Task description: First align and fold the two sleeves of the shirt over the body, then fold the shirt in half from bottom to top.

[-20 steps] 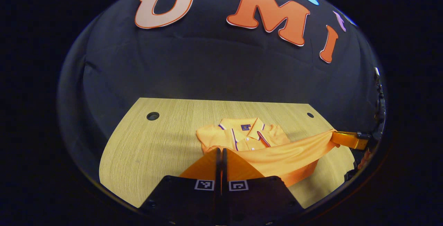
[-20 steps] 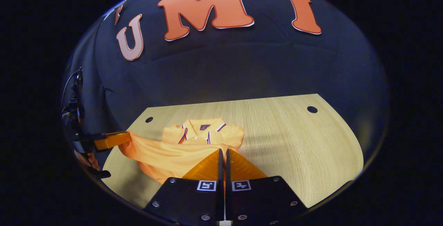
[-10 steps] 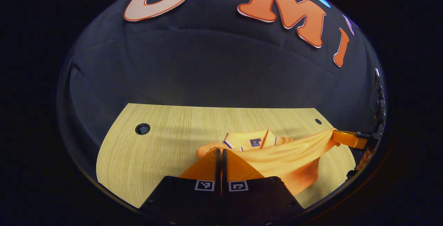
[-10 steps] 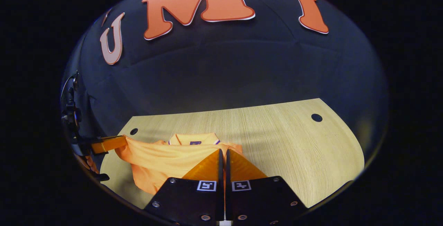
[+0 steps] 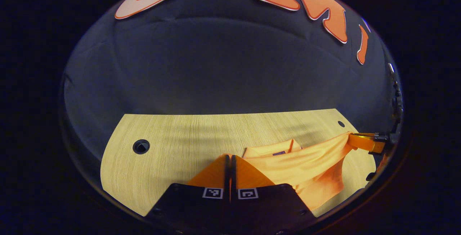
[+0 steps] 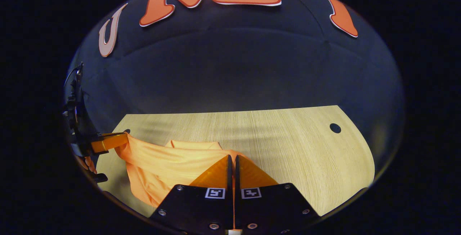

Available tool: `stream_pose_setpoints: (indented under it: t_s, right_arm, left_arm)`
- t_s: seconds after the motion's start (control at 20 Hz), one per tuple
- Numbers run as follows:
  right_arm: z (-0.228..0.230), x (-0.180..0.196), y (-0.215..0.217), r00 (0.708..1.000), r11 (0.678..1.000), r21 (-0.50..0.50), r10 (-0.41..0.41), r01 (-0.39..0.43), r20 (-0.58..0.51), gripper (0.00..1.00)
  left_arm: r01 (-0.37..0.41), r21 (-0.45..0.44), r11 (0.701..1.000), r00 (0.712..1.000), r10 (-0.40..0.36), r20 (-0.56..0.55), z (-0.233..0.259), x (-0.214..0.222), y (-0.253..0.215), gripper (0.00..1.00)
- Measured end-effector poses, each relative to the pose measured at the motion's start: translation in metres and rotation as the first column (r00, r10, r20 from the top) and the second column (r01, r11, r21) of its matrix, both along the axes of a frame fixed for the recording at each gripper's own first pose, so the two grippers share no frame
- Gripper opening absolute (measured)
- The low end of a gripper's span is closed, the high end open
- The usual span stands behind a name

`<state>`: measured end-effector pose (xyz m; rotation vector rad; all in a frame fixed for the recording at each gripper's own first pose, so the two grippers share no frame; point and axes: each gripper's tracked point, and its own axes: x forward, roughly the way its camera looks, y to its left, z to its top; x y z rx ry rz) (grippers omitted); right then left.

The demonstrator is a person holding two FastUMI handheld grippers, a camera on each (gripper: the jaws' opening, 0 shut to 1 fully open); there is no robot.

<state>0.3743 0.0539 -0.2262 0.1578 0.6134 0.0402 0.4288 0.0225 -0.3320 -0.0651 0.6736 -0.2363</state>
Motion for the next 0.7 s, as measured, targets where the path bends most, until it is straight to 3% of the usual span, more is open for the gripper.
stream_pose_setpoints:
  t_s: [0.1, 0.2, 0.25, 0.3, 0.35, 0.45, 0.55, 0.7]
  right_arm:
    - [0.002, 0.007, -0.002, 1.0, 0.999, 0.036, -0.015, 0.014, 0.003, 0.02]
    - [0.004, 0.014, -0.008, 0.998, 0.997, 0.047, -0.057, 0.056, 0.017, 0.15]
    - [0.007, 0.014, -0.011, 0.998, 0.997, 0.049, -0.064, 0.062, 0.025, 0.33]
    - [0.01, 0.013, -0.014, 0.997, 0.996, 0.048, -0.073, 0.072, 0.028, 0.36]
    - [0.014, 0.011, -0.013, 0.997, 0.997, 0.051, -0.066, 0.064, 0.036, 0.47]
    - [0.022, 0.004, -0.013, 0.997, 0.998, 0.033, -0.052, 0.05, 0.057, 0.54]
    - [0.032, -0.005, -0.013, 0.996, 0.999, 0.009, -0.031, 0.031, 0.079, 0.7]
    - [0.041, -0.026, -0.004, 0.994, 1.0, 0.002, 0.021, -0.022, 0.104, 0.78]
  left_arm:
    - [0.007, 0.016, 1.0, 1.0, -0.007, 0.016, 0.001, 0.003, 0.002, 0.02]
    - [0.009, 0.045, 0.999, 0.999, -0.011, 0.037, 0.004, 0.009, 0.006, 0.09]
    - [0.011, 0.051, 0.999, 0.999, -0.013, 0.043, 0.008, 0.009, 0.004, 0.24]
    - [0.011, 0.043, 0.999, 0.999, -0.013, 0.048, 0.015, 0.008, 0.001, 0.39]
    - [0.004, 0.045, 0.999, 0.999, -0.006, 0.047, 0.017, 0.006, 0.002, 0.62]
    - [-0.012, 0.035, 0.999, 0.999, 0.01, 0.05, 0.024, 0.0, 0.002, 0.86]
    - [-0.044, 0.022, 0.999, 0.997, 0.042, 0.059, 0.039, -0.01, 0.004, 0.9]
    - [-0.076, -0.007, 0.997, 0.996, 0.076, 0.056, 0.055, -0.034, 0.003, 0.98]
